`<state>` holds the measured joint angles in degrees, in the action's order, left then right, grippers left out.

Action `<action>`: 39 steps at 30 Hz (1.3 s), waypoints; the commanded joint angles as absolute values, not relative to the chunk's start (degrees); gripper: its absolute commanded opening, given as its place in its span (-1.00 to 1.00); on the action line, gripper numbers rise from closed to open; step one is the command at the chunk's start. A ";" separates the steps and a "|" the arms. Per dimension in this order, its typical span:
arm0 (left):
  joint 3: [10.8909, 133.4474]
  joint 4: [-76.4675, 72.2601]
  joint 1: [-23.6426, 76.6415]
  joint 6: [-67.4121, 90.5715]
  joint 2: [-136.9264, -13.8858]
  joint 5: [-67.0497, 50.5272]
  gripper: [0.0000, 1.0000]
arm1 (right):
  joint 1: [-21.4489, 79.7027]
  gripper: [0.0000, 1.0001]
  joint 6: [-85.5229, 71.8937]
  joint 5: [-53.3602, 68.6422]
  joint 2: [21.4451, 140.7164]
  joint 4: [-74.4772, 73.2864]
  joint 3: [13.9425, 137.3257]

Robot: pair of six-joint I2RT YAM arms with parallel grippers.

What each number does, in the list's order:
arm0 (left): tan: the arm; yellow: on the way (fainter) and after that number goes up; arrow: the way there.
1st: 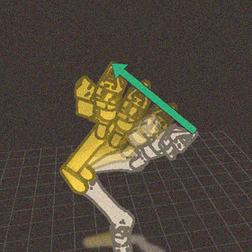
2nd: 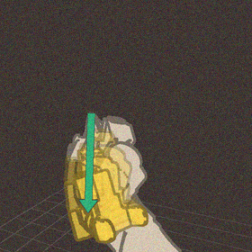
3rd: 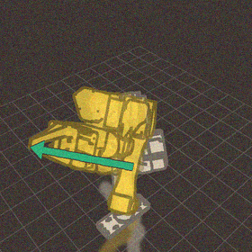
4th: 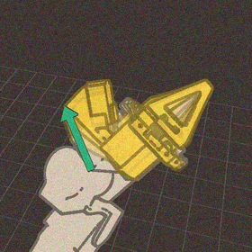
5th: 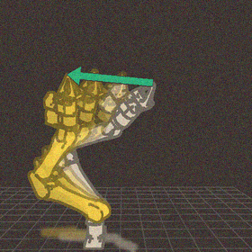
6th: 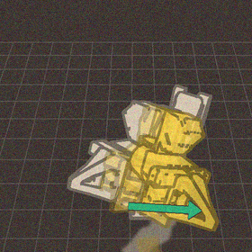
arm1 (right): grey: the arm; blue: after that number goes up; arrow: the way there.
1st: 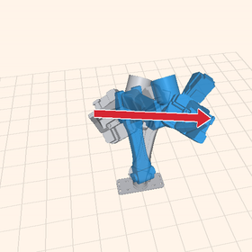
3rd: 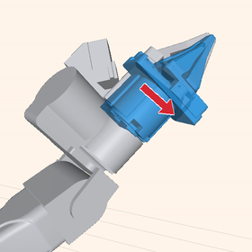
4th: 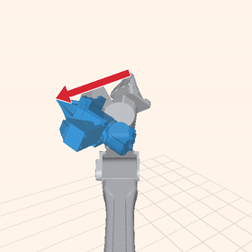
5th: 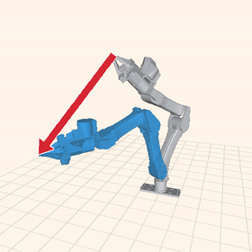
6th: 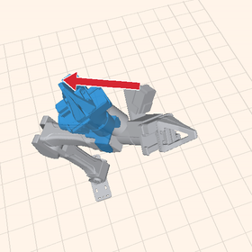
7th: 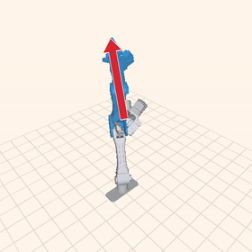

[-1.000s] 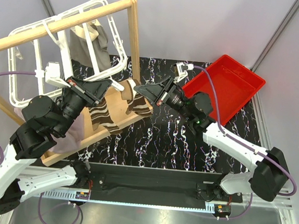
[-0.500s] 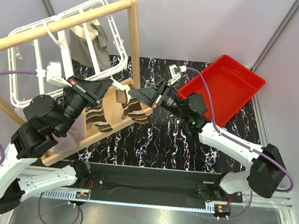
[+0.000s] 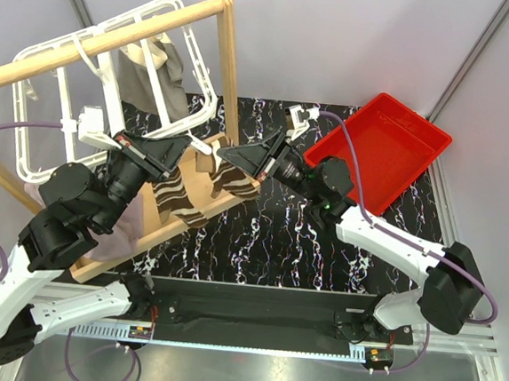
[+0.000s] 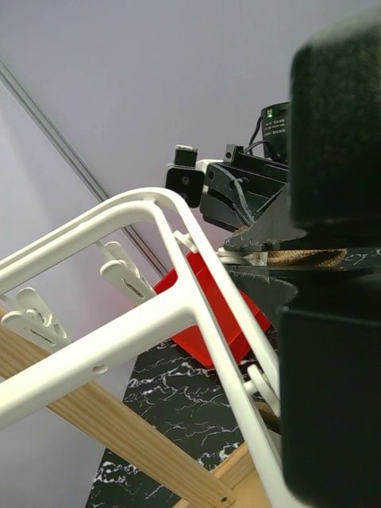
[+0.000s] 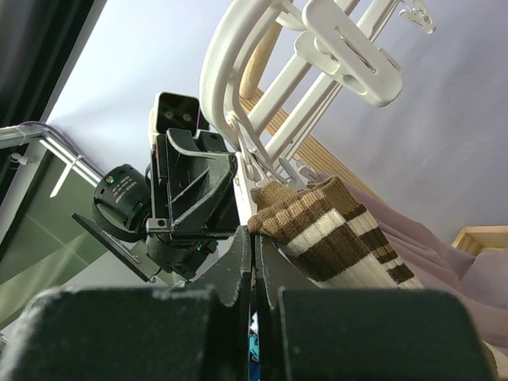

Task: Clip the socks to the hanger
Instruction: Clamp the sock onto the hanger, then reset both arms

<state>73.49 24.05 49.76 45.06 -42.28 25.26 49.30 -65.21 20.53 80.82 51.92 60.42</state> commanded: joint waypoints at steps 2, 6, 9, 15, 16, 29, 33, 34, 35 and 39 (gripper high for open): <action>73.13 21.36 49.75 45.09 -41.49 24.52 -0.91 | 50.45 -1.00 -65.04 20.48 81.56 56.07 62.93; 72.16 20.83 49.75 45.09 -40.61 24.43 -0.28 | 50.54 -1.00 -65.30 20.74 82.44 56.07 63.46; 71.28 19.95 49.75 44.91 -39.47 24.43 -0.03 | 50.62 -1.00 -65.74 21.18 83.23 56.16 64.25; 70.14 18.64 49.66 43.25 -37.54 22.68 0.14 | 50.54 -0.98 -65.92 21.71 84.29 52.93 65.83; 69.53 17.94 49.75 42.72 -36.83 21.98 0.17 | 50.54 -0.90 -65.40 21.53 84.20 51.69 65.92; 63.20 21.97 49.75 39.64 -26.46 10.99 0.73 | 50.45 0.64 -39.22 7.33 78.67 -4.17 72.68; 59.87 25.22 49.66 40.69 -25.41 7.57 0.92 | 50.45 0.93 -33.84 -1.39 74.89 -15.62 70.76; 56.55 24.62 49.66 41.82 -24.97 5.56 0.94 | 50.45 0.99 -32.53 -2.54 72.62 -15.99 68.58; 54.51 23.39 49.66 42.10 -24.35 4.23 0.97 | 50.45 0.99 -32.17 -2.90 71.38 -16.00 67.08; 41.25 13.05 49.66 45.35 -19.97 0.35 0.97 | 50.45 1.00 -33.04 -3.51 64.27 -13.10 55.41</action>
